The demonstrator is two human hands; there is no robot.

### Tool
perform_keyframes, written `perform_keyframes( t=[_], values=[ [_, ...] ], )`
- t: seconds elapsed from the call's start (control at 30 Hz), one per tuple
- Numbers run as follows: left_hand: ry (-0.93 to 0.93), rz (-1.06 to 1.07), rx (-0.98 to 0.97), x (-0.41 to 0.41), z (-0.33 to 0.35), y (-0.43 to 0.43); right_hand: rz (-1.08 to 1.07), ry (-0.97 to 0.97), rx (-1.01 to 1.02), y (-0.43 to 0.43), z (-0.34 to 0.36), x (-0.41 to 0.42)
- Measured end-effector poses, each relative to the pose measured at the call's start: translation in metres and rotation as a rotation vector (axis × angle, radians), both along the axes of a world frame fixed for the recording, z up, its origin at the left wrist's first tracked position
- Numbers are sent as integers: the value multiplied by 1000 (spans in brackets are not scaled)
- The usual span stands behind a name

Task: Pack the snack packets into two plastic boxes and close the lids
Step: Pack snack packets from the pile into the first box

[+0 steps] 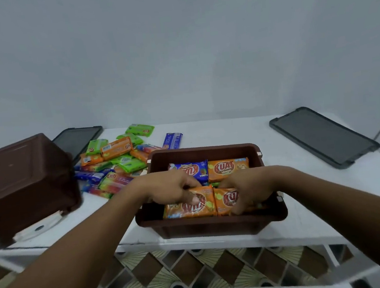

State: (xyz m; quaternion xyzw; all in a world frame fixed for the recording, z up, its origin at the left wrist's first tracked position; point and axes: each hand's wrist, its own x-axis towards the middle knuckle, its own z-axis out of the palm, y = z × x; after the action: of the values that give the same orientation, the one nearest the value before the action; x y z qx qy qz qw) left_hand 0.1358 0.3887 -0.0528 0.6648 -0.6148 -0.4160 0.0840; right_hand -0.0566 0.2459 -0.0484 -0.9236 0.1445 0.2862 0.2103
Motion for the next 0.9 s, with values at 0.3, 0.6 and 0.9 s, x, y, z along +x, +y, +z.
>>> perform_keyframes(
  t=[0.3,0.6,0.9],
  values=[
    [-69,-39,102,-8,-1,3,94,65,60,-2,6,3],
    [-51,31,294,-10,-7,-5,77,168,37,-3,-3,6],
    [-62,-75,461,-2,-11,-24,-1,278,143,-10,-11,19]
  ],
)
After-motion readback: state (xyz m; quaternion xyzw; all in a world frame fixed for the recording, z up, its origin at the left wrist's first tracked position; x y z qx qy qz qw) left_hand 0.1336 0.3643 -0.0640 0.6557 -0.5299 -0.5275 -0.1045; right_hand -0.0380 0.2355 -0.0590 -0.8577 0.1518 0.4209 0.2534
